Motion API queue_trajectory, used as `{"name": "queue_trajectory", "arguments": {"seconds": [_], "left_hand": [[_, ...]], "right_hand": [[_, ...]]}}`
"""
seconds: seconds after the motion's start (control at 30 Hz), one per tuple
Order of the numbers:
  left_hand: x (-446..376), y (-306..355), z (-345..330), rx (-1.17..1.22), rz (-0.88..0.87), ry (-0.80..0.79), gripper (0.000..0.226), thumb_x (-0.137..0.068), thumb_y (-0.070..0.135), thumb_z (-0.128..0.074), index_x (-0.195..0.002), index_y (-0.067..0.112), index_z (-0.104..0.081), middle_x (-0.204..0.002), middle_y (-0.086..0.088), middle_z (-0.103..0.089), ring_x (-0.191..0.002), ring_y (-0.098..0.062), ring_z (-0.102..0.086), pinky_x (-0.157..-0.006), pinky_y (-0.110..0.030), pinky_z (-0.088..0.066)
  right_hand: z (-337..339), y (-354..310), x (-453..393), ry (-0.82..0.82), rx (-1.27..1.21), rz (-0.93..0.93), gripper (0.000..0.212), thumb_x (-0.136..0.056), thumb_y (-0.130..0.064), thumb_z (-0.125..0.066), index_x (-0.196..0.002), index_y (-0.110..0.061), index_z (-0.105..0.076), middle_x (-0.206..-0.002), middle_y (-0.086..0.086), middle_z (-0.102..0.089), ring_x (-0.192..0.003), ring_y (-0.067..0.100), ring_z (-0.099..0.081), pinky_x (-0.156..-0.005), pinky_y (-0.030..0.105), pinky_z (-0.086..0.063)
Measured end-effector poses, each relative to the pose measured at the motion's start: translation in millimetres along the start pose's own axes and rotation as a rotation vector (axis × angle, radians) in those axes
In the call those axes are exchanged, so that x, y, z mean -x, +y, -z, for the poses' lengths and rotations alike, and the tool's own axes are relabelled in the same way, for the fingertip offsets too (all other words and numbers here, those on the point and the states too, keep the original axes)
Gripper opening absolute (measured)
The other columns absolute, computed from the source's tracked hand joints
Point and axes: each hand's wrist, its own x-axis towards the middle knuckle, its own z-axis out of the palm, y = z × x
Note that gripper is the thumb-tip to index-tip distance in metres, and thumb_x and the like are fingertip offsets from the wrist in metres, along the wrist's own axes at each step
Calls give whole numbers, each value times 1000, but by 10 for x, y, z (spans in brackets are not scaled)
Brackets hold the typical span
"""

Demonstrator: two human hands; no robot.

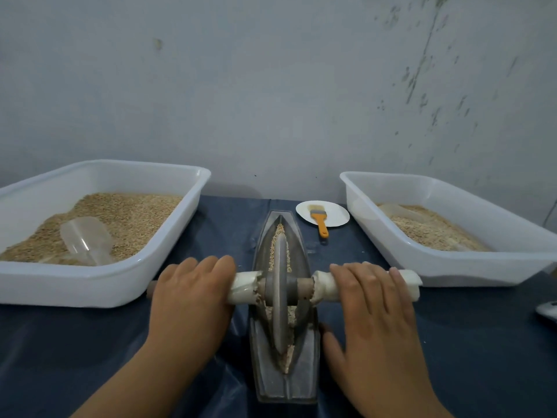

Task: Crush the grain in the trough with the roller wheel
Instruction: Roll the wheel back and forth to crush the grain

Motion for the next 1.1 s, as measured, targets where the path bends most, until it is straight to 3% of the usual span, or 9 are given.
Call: {"name": "queue_trajectory", "arguments": {"seconds": [0.1, 0.23, 0.3, 0.4, 0.57, 0.73, 0.83, 0.93, 1.1], "left_hand": [[-93, 8, -44, -19, 24, -21, 38, -57, 9, -79, -62, 18, -42, -52, 2, -42, -48, -23, -37, -51, -29, -20], [-191, 39, -46, -34, 38, -23, 38, -63, 6, -74, -64, 19, -38, -53, 0, -44, -49, -22, -36, -52, -31, -21], [-131, 36, -5, -36, 25, -18, 38, -61, 7, -76, -64, 18, -40, -54, 0, -44, -49, -23, -37, -52, -31, -20], [29, 21, 50, -5, -23, 21, 40, -58, 12, -82, -66, 19, -43, -57, 3, -41, -50, -21, -36, -49, -31, -26], [-57, 32, 43, -24, -6, 5, 36, -59, 8, -80, -65, 17, -46, -55, 1, -43, -50, -23, -38, -50, -31, -29], [-312, 67, -19, -96, -13, -36, 26, -74, 16, -69, -74, 20, -44, -65, 2, -48, -61, -22, -43, -60, -33, -27], [-248, 88, 69, -89, -47, -24, 30, -64, 10, -75, -70, 18, -46, -60, -1, -46, -56, -24, -42, -57, -33, -25], [-61, 93, 137, -57, -73, 46, 37, -58, 9, -77, -67, 18, -43, -58, 1, -40, -53, -21, -35, -55, -32, -24], [-54, 55, 75, -41, -49, 35, 34, -60, 10, -76, -67, 18, -44, -57, 1, -42, -53, -21, -37, -53, -32, -28]], "right_hand": [[12, -3, -129, -88, 45, -20, 73, -66, -29, -80, -133, -12, -53, -128, 6, -54, -127, 30, -48, -117, 48, -15], [4, -11, -326, -189, 44, -53, 67, -83, -33, -63, -144, -24, -36, -141, -3, -37, -137, 19, -28, -122, 36, 9], [9, 0, -261, -193, 19, -74, 69, -75, -26, -74, -138, -20, -46, -134, -1, -46, -131, 22, -38, -122, 39, -1], [36, -9, -32, -49, -43, -62, 79, -57, -16, -85, -130, -15, -54, -125, 3, -54, -123, 26, -47, -116, 46, -19], [-28, 50, 18, -34, -11, -33, 83, -57, -17, -85, -133, -14, -51, -127, 4, -53, -124, 27, -47, -116, 47, -18], [-99, 84, -262, -197, -4, -97, 71, -78, -24, -64, -144, -24, -36, -140, -3, -37, -134, 19, -29, -121, 35, 2], [-86, 120, -168, -214, -31, -103, 73, -74, -21, -70, -141, -21, -41, -137, -2, -42, -132, 21, -34, -121, 40, -6], [-17, 110, 66, -110, -84, -92, 86, -56, -15, -82, -136, -16, -50, -130, 1, -50, -126, 24, -43, -116, 45, -18], [-25, 123, 83, -91, -61, -28, 91, -54, -19, -83, -138, -16, -47, -132, 1, -48, -128, 25, -42, -117, 46, -17]]}}
